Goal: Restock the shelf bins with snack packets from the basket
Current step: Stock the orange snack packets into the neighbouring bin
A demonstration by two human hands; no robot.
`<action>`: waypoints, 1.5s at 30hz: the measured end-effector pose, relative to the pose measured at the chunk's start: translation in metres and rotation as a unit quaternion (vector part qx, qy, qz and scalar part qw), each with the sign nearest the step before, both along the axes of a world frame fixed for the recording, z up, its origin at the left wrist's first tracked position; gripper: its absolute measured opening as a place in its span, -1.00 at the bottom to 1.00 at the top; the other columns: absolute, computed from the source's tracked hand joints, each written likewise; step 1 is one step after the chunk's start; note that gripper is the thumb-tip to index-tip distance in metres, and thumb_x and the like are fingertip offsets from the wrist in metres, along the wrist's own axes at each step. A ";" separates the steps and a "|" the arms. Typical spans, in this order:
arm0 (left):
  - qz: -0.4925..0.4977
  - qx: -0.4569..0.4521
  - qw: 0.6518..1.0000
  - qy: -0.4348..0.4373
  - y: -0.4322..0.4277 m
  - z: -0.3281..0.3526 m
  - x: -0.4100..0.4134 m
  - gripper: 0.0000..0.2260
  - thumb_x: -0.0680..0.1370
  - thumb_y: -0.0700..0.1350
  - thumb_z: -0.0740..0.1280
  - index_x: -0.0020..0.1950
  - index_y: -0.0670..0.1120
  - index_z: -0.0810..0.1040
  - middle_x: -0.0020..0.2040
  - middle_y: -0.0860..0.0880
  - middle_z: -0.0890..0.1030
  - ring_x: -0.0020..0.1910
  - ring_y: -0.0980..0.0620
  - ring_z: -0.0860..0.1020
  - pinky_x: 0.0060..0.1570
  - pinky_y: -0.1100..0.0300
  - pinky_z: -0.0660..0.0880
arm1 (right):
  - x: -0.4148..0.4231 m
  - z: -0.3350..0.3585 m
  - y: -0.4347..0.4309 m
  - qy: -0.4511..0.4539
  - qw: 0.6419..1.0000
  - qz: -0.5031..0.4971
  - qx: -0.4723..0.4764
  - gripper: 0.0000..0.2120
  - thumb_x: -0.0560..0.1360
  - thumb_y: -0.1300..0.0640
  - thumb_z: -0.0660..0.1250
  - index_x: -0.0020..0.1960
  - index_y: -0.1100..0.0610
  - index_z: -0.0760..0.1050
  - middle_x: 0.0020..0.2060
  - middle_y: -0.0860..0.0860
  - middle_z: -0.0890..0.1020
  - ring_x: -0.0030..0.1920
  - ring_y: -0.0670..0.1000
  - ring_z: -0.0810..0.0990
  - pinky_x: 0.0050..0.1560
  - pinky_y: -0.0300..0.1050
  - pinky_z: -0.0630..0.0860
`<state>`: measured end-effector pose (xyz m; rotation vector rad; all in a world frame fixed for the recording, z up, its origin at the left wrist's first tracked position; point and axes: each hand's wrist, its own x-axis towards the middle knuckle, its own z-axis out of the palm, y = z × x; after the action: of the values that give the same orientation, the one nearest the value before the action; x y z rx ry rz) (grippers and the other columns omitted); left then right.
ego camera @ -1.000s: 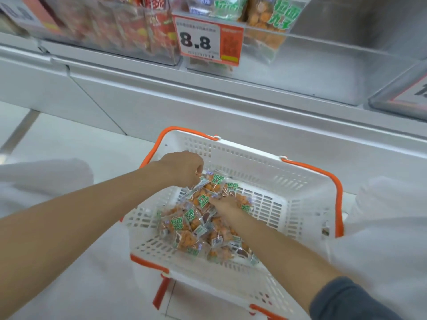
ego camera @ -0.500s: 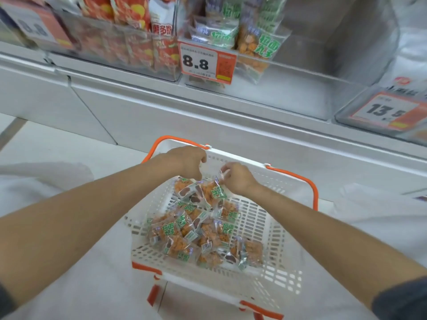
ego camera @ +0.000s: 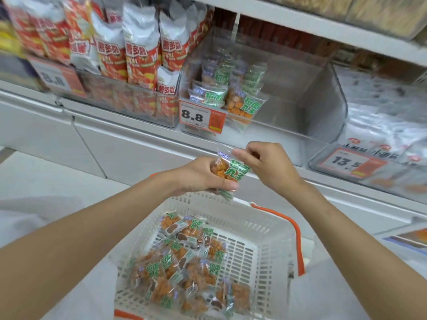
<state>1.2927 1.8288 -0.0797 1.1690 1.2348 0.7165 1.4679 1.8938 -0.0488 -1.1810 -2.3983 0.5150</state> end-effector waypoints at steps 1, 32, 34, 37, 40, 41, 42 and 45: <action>-0.001 0.002 1.000 -0.003 0.001 0.003 0.001 -0.78 0.41 -0.18 0.52 0.00 -0.11 0.57 -0.11 -0.08 0.65 -0.12 0.04 0.63 0.00 0.15 0.59 | 0.000 0.004 0.003 0.024 1.000 0.002 -0.004 -0.55 0.53 -0.11 0.34 -0.42 0.10 0.36 -0.56 -0.06 0.36 -0.48 -0.05 0.33 -0.37 -0.15 0.24; -0.090 0.256 0.832 0.484 0.181 0.094 -0.021 -0.41 0.32 0.07 0.58 0.29 -0.04 0.51 0.21 -0.02 0.57 0.12 0.00 0.53 0.10 0.11 0.49 | -0.016 0.027 0.135 0.060 0.956 -0.177 -0.225 -0.63 0.27 0.01 0.61 -0.24 0.17 0.47 -0.32 0.12 0.57 -0.07 0.19 0.70 0.08 0.25 0.58; -0.097 0.261 0.814 0.509 0.179 0.093 -0.022 -0.29 0.28 0.12 0.58 0.36 0.00 0.43 0.28 0.01 0.52 0.20 -0.03 0.51 0.17 0.01 0.50 | -0.025 0.032 0.133 0.049 0.958 -0.169 -0.228 -0.66 0.33 0.06 0.59 -0.18 0.19 0.46 -0.29 0.14 0.55 -0.05 0.20 0.69 0.08 0.25 0.58; -0.093 0.267 0.796 0.535 0.176 0.091 -0.025 -0.17 0.25 0.18 0.58 0.43 0.04 0.32 0.33 0.05 0.49 0.23 -0.02 0.49 0.17 -0.05 0.49 | -0.033 0.030 0.133 0.054 0.958 -0.164 -0.230 -0.69 0.36 0.12 0.57 -0.13 0.23 0.47 -0.29 0.14 0.59 -0.11 0.18 0.70 0.03 0.19 0.62; -0.081 0.267 0.785 0.554 0.174 0.092 -0.029 -0.16 0.26 0.25 0.54 0.45 0.08 0.30 0.37 0.05 0.45 0.30 -0.03 0.45 0.24 -0.09 0.42 | -0.034 0.031 0.129 0.074 0.967 -0.162 -0.181 -0.72 0.37 0.13 0.56 -0.08 0.21 0.51 -0.29 0.03 0.57 -0.16 0.10 0.66 0.01 0.09 0.62; -0.074 0.265 0.781 0.560 0.173 0.094 -0.030 -0.20 0.28 0.27 0.52 0.44 0.08 0.34 0.37 0.04 0.45 0.30 -0.04 0.45 0.25 -0.08 0.41 | -0.033 0.030 0.129 0.081 0.971 -0.159 -0.160 -0.73 0.38 0.13 0.56 -0.07 0.20 0.52 -0.30 -0.01 0.55 -0.15 0.09 0.65 0.01 0.08 0.61; -0.069 0.259 0.781 0.564 0.172 0.096 -0.032 -0.24 0.29 0.29 0.51 0.42 0.08 0.38 0.37 0.03 0.44 0.30 -0.05 0.44 0.25 -0.08 0.40 | -0.033 0.030 0.127 0.086 0.972 -0.158 -0.151 -0.73 0.38 0.13 0.55 -0.05 0.21 0.52 -0.29 -0.04 0.53 -0.13 0.09 0.66 0.03 0.09 0.61; -0.079 0.239 0.793 0.555 0.169 0.097 -0.036 -0.26 0.31 0.28 0.50 0.42 0.06 0.40 0.41 0.02 0.42 0.34 -0.06 0.41 0.28 -0.10 0.40 | -0.034 0.028 0.127 0.081 0.971 -0.154 -0.165 -0.74 0.40 0.14 0.54 -0.06 0.20 0.50 -0.29 -0.05 0.52 -0.15 0.06 0.63 0.07 0.12 0.60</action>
<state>1.2564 1.9977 0.0177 2.2601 1.9187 0.1336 1.4341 2.0211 -0.0207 -1.5498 -1.9915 0.8916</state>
